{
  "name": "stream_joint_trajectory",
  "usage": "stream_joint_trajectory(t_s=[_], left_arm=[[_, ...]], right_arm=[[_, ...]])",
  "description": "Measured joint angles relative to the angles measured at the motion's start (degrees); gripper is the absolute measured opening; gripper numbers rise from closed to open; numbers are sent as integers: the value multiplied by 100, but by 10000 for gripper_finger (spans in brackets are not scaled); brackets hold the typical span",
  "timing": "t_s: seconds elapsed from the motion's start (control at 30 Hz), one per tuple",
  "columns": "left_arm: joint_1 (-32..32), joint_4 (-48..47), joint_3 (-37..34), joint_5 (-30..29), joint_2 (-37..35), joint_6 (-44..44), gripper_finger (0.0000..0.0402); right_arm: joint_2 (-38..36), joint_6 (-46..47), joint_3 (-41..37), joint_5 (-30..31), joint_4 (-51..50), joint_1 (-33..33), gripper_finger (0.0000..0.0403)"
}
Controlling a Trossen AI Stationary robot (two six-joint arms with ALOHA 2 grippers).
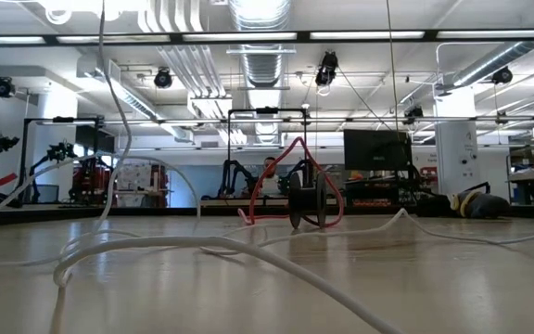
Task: Coil cords
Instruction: Coil the white wire onto the spool
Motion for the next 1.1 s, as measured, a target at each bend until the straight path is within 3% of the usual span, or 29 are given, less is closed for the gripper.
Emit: stream_joint_trajectory(t_s=[0.47,0.63,0.8,0.9,1.1], left_arm=[[-2,180,0,438,12,-14,71],[0,188,2,433,24,-81,15],[2,278,2,343,96,-212,3],[2,298,2,196,110,-281,1],[2,528,2,-900,112,-423,1]], right_arm=[[-11,-118,0,-618,-1,-13,0],[-11,-119,0,-644,7,-10,0],[-11,-116,28,-661,-14,-9,3],[-93,-122,35,-632,-147,6,24],[-406,613,-12,-209,-1150,95,102]])
